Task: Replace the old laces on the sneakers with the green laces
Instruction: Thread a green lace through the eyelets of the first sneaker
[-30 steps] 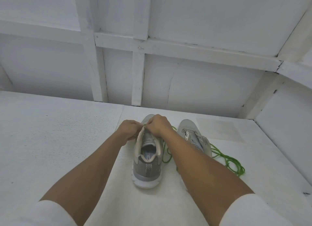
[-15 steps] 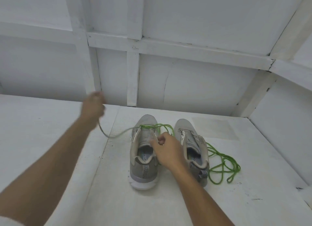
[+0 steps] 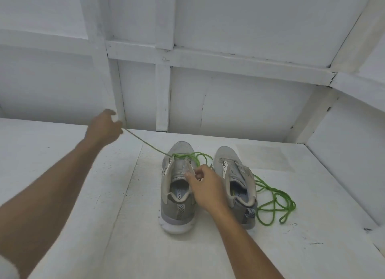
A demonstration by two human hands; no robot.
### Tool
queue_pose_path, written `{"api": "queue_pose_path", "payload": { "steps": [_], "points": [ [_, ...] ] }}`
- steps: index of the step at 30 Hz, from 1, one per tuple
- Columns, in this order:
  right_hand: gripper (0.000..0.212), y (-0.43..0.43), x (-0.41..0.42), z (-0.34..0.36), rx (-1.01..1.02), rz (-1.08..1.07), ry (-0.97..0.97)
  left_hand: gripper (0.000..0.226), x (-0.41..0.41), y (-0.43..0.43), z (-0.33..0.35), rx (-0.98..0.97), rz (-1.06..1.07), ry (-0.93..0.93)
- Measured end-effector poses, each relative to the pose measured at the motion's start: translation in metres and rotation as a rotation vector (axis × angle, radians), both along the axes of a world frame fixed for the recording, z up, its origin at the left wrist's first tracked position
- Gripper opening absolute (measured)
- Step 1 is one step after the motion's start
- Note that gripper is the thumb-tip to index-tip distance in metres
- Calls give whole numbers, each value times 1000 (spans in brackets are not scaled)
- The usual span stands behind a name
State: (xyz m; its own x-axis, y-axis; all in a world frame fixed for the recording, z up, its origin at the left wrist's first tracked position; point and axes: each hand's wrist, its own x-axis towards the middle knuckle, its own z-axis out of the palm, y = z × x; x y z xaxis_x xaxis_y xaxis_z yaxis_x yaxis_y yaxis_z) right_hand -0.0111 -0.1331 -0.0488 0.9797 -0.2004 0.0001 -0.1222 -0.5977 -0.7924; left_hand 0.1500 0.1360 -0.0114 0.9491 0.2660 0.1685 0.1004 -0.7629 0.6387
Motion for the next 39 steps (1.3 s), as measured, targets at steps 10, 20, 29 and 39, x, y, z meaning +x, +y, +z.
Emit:
{"api": "queue_pose_path", "payload": {
  "steps": [10, 20, 29, 39],
  "points": [
    [22, -1, 4, -3, -7, -7, -1, 21, -26, -80, -46, 154, -358, 185],
    [22, -1, 6, -5, 6, -7, -5, 47, -27, -78, -25, 154, -429, 176],
    [24, -1, 5, -5, 14, -9, -10, 16, -22, -57, -21, 238, -331, 146],
    [22, -3, 6, -4, 30, 2, -1, 17, -21, -58, 3, 99, -316, 128]
  ]
}}
